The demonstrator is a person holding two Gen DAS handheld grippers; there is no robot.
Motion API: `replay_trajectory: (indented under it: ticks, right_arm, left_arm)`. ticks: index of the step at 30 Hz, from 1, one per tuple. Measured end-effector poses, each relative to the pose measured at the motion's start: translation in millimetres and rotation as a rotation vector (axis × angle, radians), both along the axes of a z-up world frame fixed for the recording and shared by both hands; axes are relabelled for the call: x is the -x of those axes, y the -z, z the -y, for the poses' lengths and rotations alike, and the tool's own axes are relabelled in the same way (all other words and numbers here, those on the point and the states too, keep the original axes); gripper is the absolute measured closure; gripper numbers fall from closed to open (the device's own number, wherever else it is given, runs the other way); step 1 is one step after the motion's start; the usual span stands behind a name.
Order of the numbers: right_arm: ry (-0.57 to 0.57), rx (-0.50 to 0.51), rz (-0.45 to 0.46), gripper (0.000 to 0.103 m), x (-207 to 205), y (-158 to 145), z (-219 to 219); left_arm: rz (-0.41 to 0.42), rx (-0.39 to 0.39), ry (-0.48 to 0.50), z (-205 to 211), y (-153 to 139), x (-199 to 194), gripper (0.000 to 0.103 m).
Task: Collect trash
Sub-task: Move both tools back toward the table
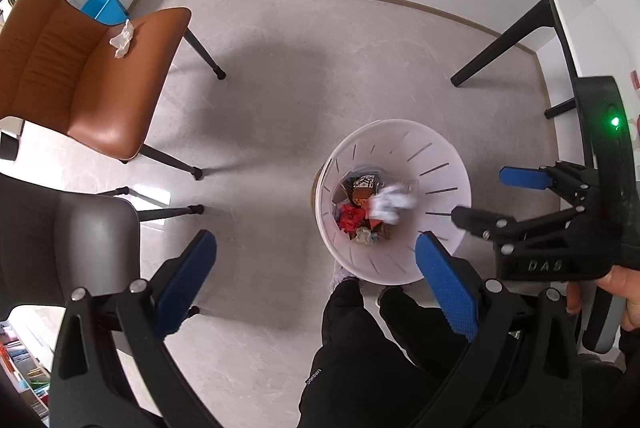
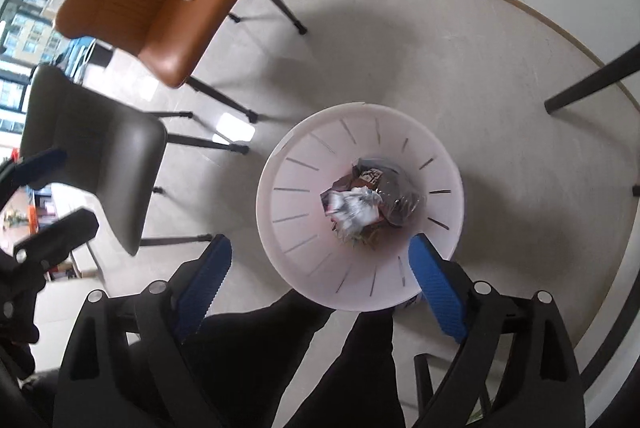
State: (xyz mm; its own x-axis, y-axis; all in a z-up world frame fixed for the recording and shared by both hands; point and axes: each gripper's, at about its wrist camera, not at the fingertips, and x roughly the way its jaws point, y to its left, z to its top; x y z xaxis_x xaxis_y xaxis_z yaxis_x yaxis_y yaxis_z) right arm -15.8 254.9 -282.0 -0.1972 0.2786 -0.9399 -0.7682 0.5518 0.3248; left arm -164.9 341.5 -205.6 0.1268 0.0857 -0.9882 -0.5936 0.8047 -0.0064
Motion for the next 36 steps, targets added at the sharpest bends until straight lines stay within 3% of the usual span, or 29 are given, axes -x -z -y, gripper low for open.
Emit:
replay_trajectory:
  ticks: [12, 19, 24, 31, 36]
  right_arm:
    - [0.198, -0.163, 0.139, 0.003, -16.9, -106.5, 61.0]
    - [0.383, -0.158, 0.191, 0.003, -31.2, -132.6, 122.8]
    - [0.596, -0.108, 0.247, 0.003, -36.2, -136.0, 188.7]
    - [0.906, -0.047, 0.273, 0.003, -35.4, -125.6, 300.6]
    - [1.038, -0.024, 0.268, 0.003, -46.9, -113.3, 370.3]
  left_arm:
    - [0.047, -0.036, 0.097, 11.5, -20.8, -32.0, 0.008]
    - [0.106, -0.039, 0.223, 39.9, -44.0, -74.0, 0.008]
    - [0.180, -0.036, 0.430, 86.3, -70.4, -120.3, 0.008]
    - [0.262, -0.006, 0.788, 190.2, -100.6, -193.8, 0.008]
    - [0.279, -0.001, 0.913, 258.1, -103.5, -234.1, 0.008]
